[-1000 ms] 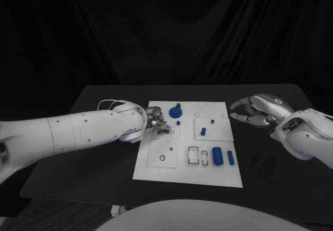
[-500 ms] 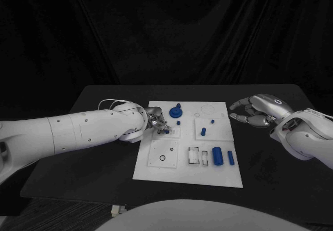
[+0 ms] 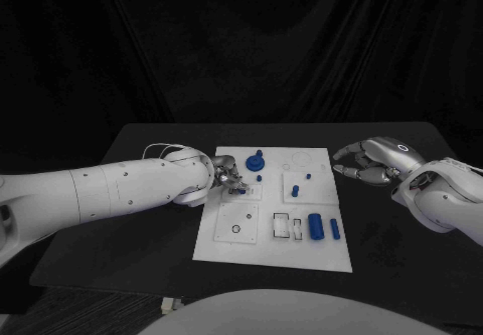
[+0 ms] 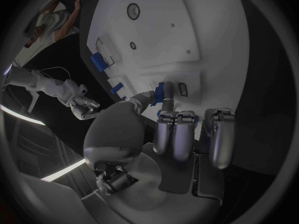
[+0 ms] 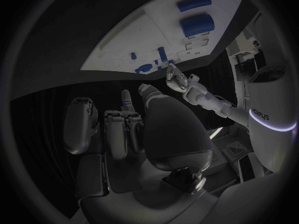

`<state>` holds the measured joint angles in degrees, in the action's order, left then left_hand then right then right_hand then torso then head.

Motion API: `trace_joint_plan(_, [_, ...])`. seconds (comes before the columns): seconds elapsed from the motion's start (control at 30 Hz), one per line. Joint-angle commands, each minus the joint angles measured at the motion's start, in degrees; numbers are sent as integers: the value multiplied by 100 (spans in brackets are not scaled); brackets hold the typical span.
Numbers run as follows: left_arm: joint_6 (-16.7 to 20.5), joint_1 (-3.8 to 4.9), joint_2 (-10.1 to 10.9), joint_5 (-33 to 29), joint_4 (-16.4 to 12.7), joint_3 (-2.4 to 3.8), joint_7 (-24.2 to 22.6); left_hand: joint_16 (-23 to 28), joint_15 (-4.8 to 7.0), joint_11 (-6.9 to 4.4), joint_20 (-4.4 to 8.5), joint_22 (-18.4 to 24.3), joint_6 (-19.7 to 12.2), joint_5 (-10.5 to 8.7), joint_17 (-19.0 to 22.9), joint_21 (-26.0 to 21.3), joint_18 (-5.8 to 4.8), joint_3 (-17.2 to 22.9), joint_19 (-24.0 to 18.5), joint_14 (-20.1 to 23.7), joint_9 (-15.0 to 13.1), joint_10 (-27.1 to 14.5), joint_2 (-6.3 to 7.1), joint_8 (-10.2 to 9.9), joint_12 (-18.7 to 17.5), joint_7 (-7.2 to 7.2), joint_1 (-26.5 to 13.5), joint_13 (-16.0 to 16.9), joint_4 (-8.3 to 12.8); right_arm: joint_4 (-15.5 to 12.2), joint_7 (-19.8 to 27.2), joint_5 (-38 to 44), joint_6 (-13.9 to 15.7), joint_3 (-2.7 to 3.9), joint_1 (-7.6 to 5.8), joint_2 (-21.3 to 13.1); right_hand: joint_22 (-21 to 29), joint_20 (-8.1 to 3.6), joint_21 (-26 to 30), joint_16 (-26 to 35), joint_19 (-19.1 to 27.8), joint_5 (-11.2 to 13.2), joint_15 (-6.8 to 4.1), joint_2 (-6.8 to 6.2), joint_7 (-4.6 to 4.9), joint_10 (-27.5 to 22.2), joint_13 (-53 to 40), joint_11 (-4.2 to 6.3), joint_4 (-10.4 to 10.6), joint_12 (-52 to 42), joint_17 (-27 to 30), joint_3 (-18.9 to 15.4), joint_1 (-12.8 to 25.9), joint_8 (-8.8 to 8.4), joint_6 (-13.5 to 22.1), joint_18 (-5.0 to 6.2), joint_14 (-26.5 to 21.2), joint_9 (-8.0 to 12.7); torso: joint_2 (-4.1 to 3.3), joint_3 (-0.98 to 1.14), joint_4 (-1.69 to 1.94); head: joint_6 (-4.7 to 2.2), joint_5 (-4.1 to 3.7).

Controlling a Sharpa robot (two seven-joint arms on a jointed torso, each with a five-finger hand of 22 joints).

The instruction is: Assemble the parts on the task board

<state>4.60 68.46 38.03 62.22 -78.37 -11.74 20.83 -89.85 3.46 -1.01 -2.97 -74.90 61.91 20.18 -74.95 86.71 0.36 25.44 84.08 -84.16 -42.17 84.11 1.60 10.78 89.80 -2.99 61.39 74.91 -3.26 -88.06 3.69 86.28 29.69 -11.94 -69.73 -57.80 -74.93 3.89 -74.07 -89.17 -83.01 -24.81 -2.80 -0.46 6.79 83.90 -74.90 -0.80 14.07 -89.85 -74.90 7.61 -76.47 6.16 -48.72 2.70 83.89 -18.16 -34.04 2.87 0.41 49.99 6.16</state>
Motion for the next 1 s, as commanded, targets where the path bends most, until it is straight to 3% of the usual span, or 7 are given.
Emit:
trace_joint_plan(0.03, [-269,-67,-23,-29,15,-46,111,-15,-4,22,-6,-1193,-47,-150,-1505,-40,98,-9,231,-584,-17,589,-38,-27,20,-1,-47,1509,-63,1,-110,13,-33,4,15,0,-983,-14,51,41,45,-35,29,-7,-2,610,-1510,-41,-2,-15,-1398,25,-60,-25,-19,117,571,8,-1,-2,1,1,-8])
trace_joint_plan(0.13, [-274,-68,-29,-29,28,-46,118,-15,-9,28,-12,-1190,-50,-318,-1505,-49,100,-72,227,-584,-32,589,-46,-37,20,-8,-87,1509,-140,-1,-110,13,-32,4,15,-4,-983,-14,51,41,45,-35,29,-7,-2,610,-1510,-41,-2,-15,-1398,25,-60,-25,-19,117,571,8,-3,-2,1,1,-17])
trace_joint_plan(0.3, [-288,-69,-37,-29,49,-46,134,-15,-14,34,-16,-1185,-51,-348,-1505,-59,103,-165,220,-584,-41,589,-37,-46,20,-13,-127,1509,-209,-5,-111,13,-31,4,16,-14,-979,-14,64,44,51,-36,29,-8,-1,610,-1510,-42,-3,-15,-1395,27,-61,-25,-19,119,569,9,-7,-3,1,1,-20])
trace_joint_plan(0.4, [-301,-70,-42,-29,60,-46,143,-15,-18,40,-24,-1186,-60,-542,-1505,-67,104,-301,219,-584,-48,589,-51,-71,20,-17,-142,1509,-309,-6,-110,13,-31,4,17,-14,-979,-14,64,44,51,-36,29,-8,-1,610,-1510,-42,-3,-15,-1395,27,-61,-25,-19,119,569,9,-5,-2,0,1,-18])
trace_joint_plan(0.67, [-333,-71,-46,-29,79,-46,148,-15,-76,107,-69,-1153,-225,-814,-1505,-135,122,-740,170,-584,-61,589,-29,-167,20,-99,-304,1509,-684,-3,-107,13,-36,4,24,-6,-974,-14,81,54,58,-36,30,-11,0,610,-1510,-43,-3,-15,-1386,29,-61,-26,-19,123,566,11,-4,-3,-1,1,-7])
trace_joint_plan(1.0, [-353,-73,-46,-29,96,-46,154,-15,-107,137,-107,-1167,-312,-1196,-1505,-146,123,-1277,174,-584,-221,589,-49,-72,20,-122,-474,1509,-1102,-3,-107,13,-37,4,34,-11,-972,-13,88,60,60,-37,30,-15,1,610,-1510,-43,-4,-15,-1380,32,-61,-27,-18,124,564,14,-5,-3,2,1,0])
